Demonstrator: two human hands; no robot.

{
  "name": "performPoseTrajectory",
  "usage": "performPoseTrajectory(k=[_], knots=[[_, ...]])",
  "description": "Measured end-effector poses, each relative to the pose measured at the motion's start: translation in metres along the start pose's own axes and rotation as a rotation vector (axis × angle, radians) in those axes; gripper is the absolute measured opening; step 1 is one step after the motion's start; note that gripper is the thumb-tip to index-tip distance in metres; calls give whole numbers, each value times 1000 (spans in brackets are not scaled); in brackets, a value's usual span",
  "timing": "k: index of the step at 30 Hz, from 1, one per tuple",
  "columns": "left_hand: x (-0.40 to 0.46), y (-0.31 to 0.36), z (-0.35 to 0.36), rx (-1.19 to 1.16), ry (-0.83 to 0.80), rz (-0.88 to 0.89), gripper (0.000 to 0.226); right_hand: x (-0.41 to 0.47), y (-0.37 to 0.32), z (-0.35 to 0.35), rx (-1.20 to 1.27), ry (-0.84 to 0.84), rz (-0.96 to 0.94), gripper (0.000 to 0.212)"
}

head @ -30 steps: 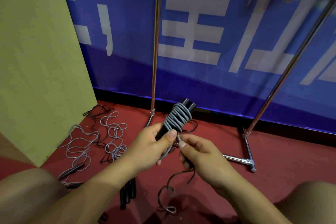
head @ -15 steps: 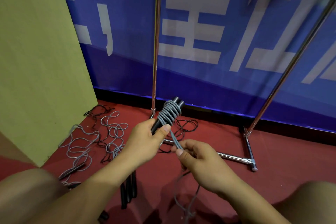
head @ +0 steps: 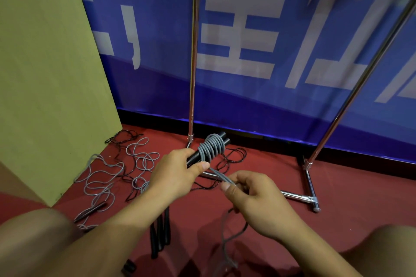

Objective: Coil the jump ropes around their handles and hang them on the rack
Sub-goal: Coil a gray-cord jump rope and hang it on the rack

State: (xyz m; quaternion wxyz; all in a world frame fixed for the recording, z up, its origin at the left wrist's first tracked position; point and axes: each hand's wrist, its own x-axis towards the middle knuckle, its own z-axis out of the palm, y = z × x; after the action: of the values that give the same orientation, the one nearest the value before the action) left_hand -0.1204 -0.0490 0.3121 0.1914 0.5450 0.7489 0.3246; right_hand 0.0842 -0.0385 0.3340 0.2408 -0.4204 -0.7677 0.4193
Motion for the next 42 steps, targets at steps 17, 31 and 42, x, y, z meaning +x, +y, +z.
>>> performPoseTrajectory(k=[17,31,42], knots=[[-19,12,2,288,-338,284,41,6,3,-15,-87,137,-17,18],[-25,17,-4,104,-438,469,37,16,5,-39,-173,270,35,14],[-24,14,-4,49,-562,412,33,12,-1,-37,-80,307,4,14]])
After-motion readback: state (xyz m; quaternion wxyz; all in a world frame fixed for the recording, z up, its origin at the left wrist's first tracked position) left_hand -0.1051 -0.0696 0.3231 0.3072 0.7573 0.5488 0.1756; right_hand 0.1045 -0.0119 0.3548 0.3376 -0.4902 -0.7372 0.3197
